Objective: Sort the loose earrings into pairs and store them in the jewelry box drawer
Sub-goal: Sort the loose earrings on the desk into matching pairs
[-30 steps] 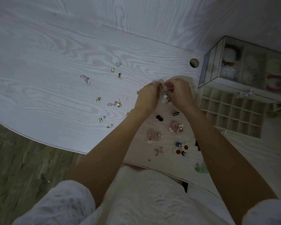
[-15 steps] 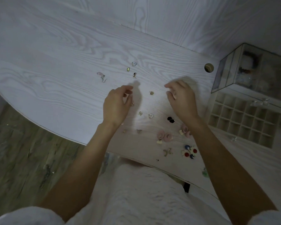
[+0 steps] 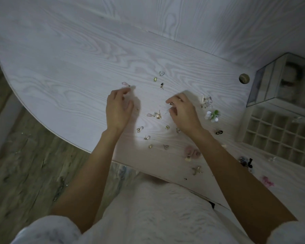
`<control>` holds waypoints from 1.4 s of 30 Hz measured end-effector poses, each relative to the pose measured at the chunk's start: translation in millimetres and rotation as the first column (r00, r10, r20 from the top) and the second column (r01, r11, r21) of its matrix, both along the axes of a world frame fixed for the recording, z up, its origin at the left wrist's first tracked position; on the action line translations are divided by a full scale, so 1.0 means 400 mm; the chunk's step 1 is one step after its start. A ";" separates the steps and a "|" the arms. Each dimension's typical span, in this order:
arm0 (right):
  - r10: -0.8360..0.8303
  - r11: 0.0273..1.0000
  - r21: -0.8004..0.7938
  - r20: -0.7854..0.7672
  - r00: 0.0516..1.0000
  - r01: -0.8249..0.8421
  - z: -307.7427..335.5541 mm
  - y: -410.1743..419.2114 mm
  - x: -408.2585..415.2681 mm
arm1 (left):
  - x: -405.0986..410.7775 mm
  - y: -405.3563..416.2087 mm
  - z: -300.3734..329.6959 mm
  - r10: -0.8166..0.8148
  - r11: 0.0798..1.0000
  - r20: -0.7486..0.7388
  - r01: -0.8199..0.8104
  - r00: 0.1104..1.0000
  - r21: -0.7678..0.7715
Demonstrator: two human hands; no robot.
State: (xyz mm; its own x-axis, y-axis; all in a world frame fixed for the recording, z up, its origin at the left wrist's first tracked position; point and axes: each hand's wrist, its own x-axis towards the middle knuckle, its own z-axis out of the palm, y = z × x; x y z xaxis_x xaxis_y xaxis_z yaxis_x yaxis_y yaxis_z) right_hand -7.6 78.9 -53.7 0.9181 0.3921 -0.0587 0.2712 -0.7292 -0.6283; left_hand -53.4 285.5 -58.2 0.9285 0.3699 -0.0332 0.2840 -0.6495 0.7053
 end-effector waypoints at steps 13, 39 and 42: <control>0.172 0.978 -0.134 0.083 0.982 -0.160 -0.009 0.094 -0.062 | 0.072 0.058 -0.037 -0.094 0.989 -0.043 0.098 0.995 0.107; -0.374 0.925 0.009 -0.145 0.916 0.380 0.045 -0.136 0.007 | 0.110 -0.320 0.043 -0.377 0.909 -0.019 0.366 0.926 -0.202; -0.390 0.918 0.007 -0.155 0.908 0.396 0.038 -0.150 -0.016 | 0.095 -0.353 0.021 -0.467 0.881 -0.082 0.455 0.881 -0.125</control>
